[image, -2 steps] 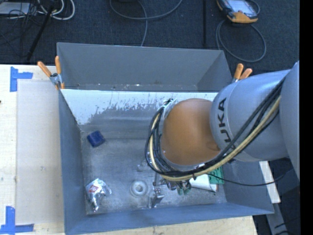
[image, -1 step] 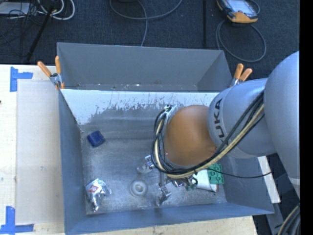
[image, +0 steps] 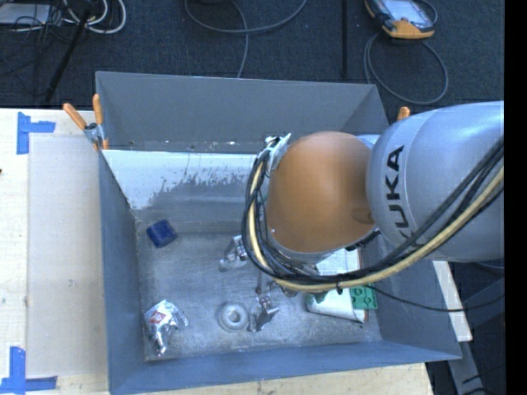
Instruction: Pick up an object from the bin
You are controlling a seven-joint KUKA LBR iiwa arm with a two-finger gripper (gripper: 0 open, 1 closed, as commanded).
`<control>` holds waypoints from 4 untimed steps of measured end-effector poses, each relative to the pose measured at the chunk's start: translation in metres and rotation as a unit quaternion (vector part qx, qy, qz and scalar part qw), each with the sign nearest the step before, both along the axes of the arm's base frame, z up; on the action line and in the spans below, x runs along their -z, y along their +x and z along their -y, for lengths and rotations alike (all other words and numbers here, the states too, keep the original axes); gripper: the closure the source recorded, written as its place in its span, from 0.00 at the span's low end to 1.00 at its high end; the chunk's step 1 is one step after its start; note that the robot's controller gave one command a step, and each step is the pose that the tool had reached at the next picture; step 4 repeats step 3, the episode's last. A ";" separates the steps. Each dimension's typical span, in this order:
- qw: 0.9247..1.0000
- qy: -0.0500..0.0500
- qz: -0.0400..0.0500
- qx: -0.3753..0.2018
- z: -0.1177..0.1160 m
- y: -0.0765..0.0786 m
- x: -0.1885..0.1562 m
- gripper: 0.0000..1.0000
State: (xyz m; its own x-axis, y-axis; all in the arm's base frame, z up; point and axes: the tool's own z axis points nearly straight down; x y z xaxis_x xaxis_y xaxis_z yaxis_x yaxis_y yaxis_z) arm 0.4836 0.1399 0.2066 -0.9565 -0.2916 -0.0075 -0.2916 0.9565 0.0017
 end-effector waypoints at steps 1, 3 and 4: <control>0.999 -0.003 -0.007 0.049 0.023 0.007 0.128 0.00; 0.999 0.000 0.000 0.054 -0.022 0.014 -0.027 1.00; 0.999 0.000 0.000 0.054 -0.022 0.014 -0.027 1.00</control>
Offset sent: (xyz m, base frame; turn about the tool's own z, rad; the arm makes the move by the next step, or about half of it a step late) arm 0.0092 -0.0225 -0.1237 0.0981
